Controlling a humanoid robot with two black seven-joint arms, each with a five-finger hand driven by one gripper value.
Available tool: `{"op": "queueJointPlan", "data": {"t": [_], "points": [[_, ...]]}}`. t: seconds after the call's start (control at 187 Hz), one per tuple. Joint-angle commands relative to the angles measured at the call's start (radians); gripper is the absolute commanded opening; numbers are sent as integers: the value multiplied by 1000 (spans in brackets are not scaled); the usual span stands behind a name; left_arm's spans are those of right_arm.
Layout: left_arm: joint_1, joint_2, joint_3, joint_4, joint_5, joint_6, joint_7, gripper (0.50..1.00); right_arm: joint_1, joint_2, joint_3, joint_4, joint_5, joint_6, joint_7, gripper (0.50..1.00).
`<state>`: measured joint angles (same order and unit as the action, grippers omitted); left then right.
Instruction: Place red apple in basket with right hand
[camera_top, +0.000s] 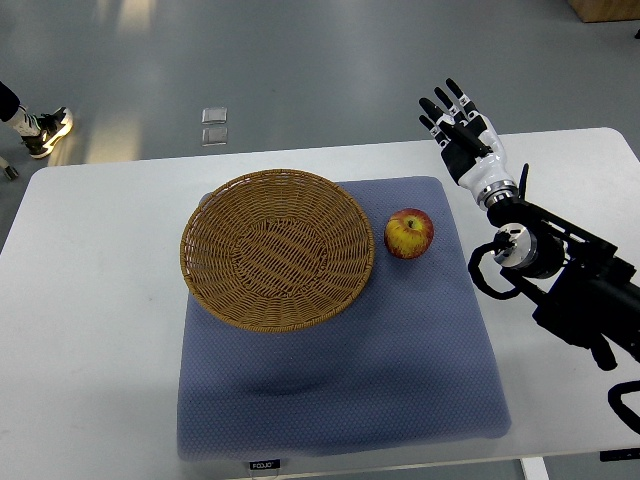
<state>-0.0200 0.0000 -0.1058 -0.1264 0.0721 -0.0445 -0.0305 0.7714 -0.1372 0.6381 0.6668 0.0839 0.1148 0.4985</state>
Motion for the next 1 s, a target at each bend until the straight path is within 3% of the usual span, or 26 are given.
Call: {"op": "queueJointPlan", "data": {"t": [0.0, 0.996], "points": [[0, 0, -2, -5, 0, 0, 0, 1000, -1, 1, 0, -4, -4, 0, 0, 924], [2, 0, -2, -1, 2, 0, 7, 1000, -1, 11, 2, -9, -4, -1, 0, 924]]}}
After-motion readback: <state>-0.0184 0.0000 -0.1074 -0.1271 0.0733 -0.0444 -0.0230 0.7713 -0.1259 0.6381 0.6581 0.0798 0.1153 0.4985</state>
